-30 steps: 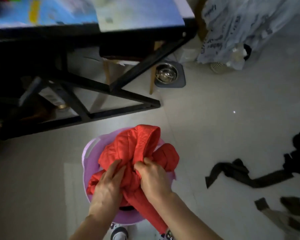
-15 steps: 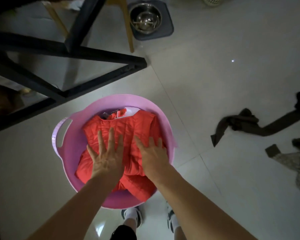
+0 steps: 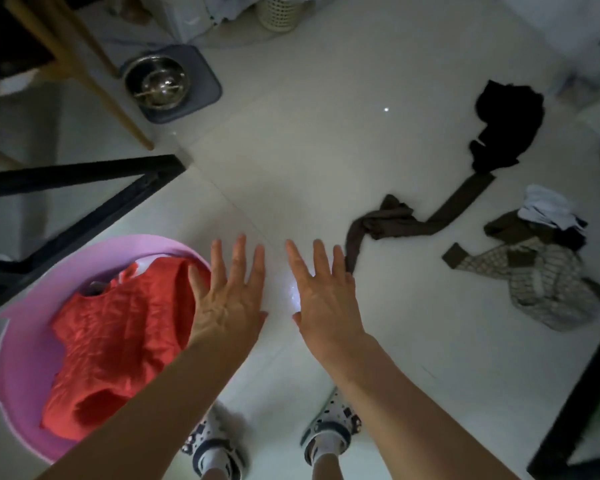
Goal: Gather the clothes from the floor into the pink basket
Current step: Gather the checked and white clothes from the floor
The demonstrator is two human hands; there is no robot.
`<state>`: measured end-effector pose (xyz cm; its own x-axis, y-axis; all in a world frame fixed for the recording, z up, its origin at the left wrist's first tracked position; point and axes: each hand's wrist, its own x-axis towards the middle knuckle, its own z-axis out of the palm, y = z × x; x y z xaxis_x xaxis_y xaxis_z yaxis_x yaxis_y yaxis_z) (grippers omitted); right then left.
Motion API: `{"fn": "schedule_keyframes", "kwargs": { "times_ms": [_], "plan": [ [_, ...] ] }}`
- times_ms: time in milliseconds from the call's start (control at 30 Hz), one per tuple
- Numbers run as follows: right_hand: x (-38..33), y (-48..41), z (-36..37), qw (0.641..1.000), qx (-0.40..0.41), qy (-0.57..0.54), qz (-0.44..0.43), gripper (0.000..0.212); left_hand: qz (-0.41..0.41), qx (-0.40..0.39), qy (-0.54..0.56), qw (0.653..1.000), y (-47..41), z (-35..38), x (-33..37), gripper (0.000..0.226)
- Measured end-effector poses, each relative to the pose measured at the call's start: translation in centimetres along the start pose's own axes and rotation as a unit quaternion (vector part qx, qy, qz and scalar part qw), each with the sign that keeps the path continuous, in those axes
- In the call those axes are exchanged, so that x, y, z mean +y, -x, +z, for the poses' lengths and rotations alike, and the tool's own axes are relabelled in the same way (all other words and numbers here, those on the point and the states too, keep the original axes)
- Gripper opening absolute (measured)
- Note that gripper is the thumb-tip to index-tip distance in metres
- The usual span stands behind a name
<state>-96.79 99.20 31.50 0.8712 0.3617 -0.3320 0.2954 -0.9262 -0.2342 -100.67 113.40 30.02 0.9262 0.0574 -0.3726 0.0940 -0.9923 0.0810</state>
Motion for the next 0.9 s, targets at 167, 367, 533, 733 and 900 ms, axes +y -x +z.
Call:
{"fn": "schedule_keyframes", "kwargs": {
  "times_ms": [167, 367, 533, 733, 900],
  "plan": [
    [9.3, 1.5, -4.0, 0.998, 0.011, 0.008, 0.056, 0.107, 0.063, 0.002, -0.033, 0.997, -4.1, -4.0, 11.2, 0.098],
    [21.1, 4.4, -7.9, 0.993, -0.003, -0.014, 0.115, 0.111, 0.125, 0.005, -0.074, 0.989, -7.3, -5.6, 23.5, 0.095],
    [29.6, 5.0, -10.8, 0.987, -0.012, -0.031, 0.155, 0.103, 0.169, 0.026, -0.080, 0.982, -10.1, -6.0, 31.1, 0.097],
    [35.9, 2.6, -13.1, 0.977, -0.025, -0.053, 0.204, 0.095, 0.227, 0.021, -0.072, 0.971, -15.2, -6.2, 36.8, 0.106],
    [42.6, -0.4, -15.2, 0.962, -0.024, -0.066, 0.263, 0.101, 0.282, 0.020, -0.076, 0.956, -21.0, -6.6, 43.7, 0.111]
  ]
}}
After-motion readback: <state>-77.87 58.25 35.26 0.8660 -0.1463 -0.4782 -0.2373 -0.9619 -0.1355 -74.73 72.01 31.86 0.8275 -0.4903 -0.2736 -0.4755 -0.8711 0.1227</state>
